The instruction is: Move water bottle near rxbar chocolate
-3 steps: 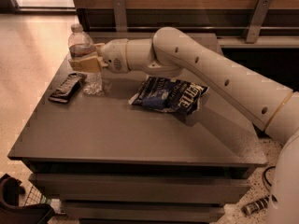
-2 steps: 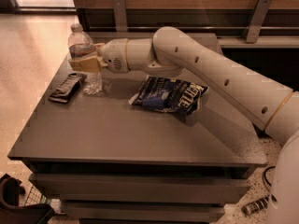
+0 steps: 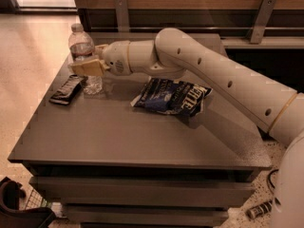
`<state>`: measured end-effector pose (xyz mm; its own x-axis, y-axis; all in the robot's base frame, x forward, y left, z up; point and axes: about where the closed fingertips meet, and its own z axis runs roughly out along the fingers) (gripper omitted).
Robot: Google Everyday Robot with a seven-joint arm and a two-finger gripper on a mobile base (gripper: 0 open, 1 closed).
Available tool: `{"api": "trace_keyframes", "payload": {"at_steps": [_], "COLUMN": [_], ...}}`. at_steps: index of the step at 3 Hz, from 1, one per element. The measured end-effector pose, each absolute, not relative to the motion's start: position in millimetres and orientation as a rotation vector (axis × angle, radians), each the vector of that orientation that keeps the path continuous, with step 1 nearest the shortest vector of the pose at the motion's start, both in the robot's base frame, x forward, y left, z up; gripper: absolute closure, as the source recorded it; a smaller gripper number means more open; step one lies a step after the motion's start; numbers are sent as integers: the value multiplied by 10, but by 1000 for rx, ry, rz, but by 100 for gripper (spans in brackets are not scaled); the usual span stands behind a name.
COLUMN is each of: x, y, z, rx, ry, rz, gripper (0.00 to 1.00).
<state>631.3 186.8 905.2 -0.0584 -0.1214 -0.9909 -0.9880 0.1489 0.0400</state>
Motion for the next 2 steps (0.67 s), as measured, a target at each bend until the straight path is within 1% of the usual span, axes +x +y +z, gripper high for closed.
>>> {"api": "trace_keyframes", "payload": {"at_steps": [1, 2], "x": [6306, 6305], "y": [1883, 1884], "z": [9053, 9053], "rx": [-1168, -1168], "ry": [1402, 1402], "rz": [1075, 1075], "gripper": [0, 0]}}
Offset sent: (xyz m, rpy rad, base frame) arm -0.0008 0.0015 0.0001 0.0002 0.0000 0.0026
